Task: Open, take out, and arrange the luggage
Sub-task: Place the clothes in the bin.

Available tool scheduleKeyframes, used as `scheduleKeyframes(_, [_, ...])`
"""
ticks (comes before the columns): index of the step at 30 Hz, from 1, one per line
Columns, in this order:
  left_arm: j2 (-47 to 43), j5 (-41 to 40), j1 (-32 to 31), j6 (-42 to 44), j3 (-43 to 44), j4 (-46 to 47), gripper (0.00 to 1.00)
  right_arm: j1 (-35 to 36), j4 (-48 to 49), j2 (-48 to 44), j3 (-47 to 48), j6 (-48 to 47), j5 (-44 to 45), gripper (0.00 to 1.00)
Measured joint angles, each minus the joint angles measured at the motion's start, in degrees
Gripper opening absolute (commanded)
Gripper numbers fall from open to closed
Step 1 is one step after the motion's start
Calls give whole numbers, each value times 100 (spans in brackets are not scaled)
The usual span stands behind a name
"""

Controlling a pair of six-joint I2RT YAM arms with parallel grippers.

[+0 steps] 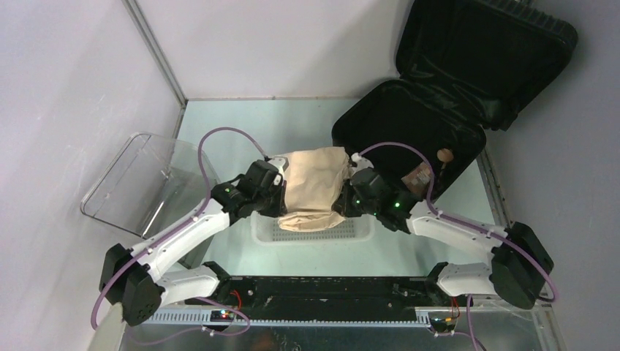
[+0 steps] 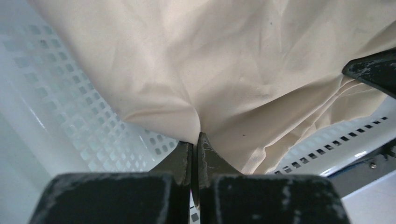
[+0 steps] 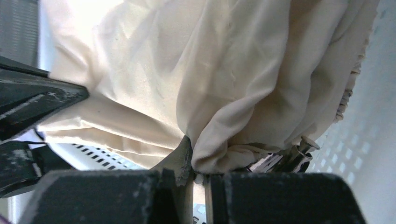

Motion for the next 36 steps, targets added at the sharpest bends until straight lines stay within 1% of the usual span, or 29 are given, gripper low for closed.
scheduleKeyframes(5, [59,-162,28,57,-94,-39,3,424,44,417,0,111,514,0])
scheduleKeyframes(13, [74,-302,31,55,-94,-216,7,890,46,417,-42,358,1141,0])
scheduleKeyframes(21, [74,-195,28,-11,-319,-164,8,964,245,341,-315,553,1161,0])
scheduleKeyframes(26, [74,-195,31,-52,-369,-157,13,973,262,356,-326,557,1150,0])
scheduleKeyframes(28, [74,-210,31,-59,-380,-157,13,973,260,376,-326,557,1152,0])
scheduleKeyframes(34, [74,-214,31,-160,-562,-90,15,984,256,474,-330,638,1150,3])
scheduleKeyframes(35, [74,-214,31,-170,-586,-76,16,984,249,474,-330,654,1152,4])
scheduleKeyframes(36, [72,-216,31,-203,-605,-68,16,984,245,472,-330,658,1154,8])
